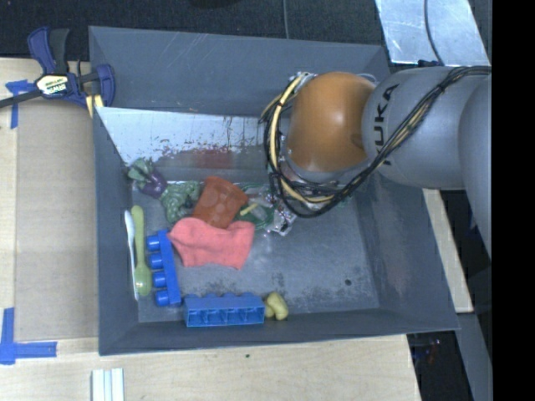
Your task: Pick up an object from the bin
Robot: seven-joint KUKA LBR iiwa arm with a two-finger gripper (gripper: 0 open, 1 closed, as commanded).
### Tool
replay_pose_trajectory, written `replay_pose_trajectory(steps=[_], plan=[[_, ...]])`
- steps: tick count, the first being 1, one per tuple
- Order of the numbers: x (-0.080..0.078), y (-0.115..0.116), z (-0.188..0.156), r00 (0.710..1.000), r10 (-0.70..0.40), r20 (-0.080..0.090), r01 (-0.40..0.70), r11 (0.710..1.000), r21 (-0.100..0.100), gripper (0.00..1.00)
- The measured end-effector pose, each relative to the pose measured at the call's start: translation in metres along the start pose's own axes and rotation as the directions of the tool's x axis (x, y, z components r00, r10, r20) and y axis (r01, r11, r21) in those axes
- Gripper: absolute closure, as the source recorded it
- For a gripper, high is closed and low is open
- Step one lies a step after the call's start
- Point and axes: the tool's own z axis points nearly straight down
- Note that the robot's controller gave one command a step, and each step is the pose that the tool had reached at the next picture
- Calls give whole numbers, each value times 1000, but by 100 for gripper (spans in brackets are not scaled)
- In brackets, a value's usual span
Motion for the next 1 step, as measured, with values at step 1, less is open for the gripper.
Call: replay_pose_trajectory(steps=[1], plan=[[-3, -2, 2, 999, -41, 0, 41, 999, 0, 100]])
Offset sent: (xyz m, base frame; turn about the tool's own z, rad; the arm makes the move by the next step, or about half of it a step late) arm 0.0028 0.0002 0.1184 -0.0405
